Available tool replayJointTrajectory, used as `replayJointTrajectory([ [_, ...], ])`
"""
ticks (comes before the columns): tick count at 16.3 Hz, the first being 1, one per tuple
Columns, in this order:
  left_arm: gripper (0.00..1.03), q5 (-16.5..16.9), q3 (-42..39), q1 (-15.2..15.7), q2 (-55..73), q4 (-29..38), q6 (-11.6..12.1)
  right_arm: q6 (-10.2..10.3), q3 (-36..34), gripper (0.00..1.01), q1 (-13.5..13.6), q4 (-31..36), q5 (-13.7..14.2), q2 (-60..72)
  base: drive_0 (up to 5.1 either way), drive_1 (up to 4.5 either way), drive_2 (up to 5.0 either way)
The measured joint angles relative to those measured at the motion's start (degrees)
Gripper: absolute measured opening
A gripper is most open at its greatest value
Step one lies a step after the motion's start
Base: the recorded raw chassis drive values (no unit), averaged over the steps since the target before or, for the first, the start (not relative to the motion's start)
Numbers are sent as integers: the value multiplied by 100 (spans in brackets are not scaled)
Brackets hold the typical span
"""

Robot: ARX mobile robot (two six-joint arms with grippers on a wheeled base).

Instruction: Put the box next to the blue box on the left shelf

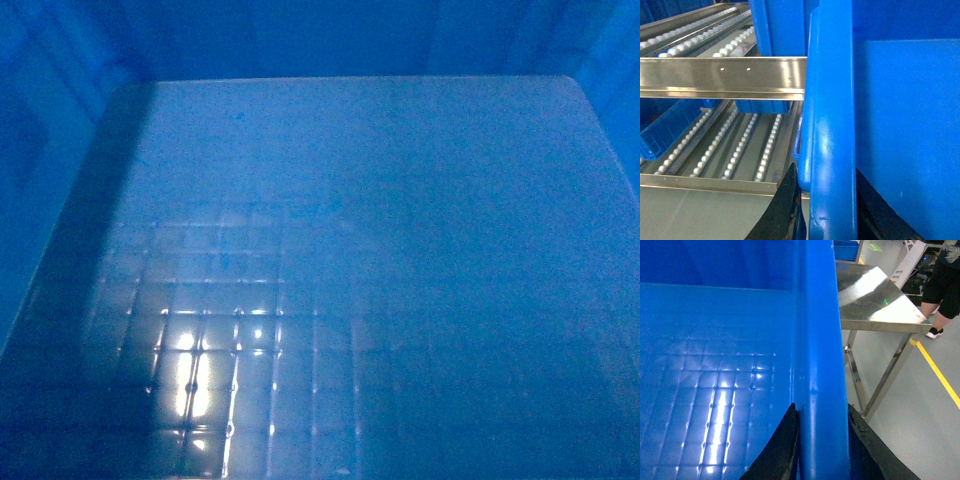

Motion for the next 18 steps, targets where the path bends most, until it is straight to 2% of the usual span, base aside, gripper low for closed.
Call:
replayJointTrajectory([
  [18, 17, -4, 0, 0, -7, 0, 2, 2, 0, 19, 0, -15, 0, 0, -510, 234, 234],
])
